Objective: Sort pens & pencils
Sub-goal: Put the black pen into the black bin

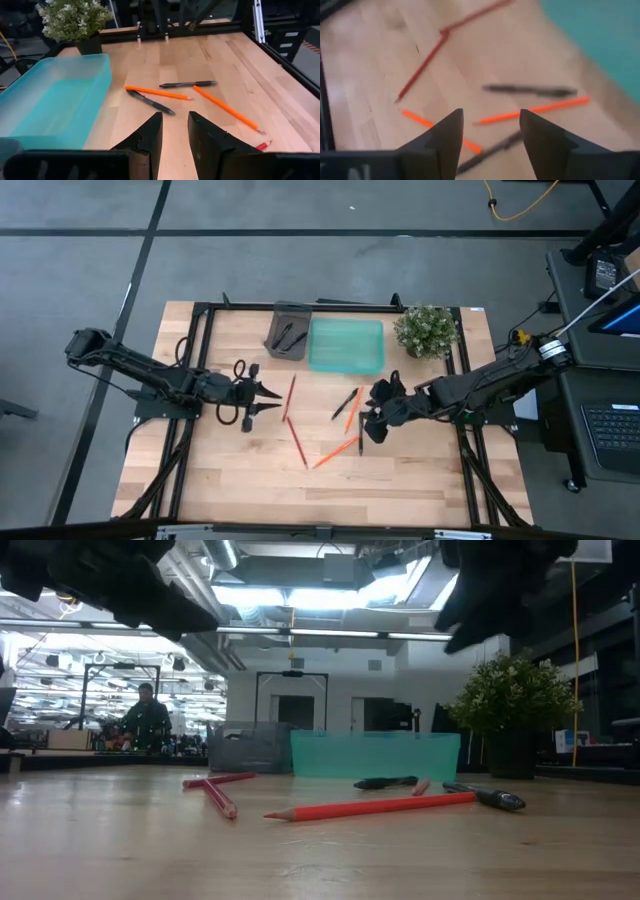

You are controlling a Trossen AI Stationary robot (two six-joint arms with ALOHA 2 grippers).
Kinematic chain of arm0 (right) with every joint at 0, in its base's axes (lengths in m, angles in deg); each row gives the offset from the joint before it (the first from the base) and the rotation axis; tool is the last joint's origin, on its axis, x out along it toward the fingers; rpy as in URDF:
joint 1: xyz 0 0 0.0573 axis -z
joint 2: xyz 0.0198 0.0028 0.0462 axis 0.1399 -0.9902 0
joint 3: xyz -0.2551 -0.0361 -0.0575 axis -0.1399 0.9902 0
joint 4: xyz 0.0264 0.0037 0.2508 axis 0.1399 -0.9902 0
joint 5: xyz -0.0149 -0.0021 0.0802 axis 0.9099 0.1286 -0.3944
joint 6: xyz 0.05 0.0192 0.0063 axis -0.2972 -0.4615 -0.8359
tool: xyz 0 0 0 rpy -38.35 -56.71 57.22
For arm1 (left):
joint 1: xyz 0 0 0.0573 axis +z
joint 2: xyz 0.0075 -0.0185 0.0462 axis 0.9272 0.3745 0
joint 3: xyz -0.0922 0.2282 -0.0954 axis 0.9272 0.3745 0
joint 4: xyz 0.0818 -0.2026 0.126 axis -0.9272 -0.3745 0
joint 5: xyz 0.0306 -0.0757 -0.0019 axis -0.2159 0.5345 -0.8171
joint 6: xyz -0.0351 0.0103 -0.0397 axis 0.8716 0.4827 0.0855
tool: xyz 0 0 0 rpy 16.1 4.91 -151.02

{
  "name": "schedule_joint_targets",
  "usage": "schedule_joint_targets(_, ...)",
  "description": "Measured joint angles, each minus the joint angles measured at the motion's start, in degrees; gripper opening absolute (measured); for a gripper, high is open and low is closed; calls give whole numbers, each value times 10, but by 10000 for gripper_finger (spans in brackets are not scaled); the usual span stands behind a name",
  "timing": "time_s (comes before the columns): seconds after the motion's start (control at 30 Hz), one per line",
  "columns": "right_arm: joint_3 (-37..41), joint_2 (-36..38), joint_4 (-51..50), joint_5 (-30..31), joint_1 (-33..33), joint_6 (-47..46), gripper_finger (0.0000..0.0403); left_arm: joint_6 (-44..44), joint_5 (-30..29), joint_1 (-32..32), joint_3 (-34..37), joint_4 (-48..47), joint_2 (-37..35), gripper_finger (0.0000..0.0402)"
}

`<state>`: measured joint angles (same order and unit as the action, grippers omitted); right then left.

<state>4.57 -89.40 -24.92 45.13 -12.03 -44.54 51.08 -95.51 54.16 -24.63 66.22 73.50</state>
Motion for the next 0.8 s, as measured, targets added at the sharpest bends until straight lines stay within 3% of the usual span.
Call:
schedule_joint_targets(0.37,-12,-92,7,-67,6,-56,152,-8,0,-6,0,0,0,86)
schedule_joint_targets(0.8,-140,-233,-139,-78,8,-148,146,-8,0,-6,0,-2,0,86)
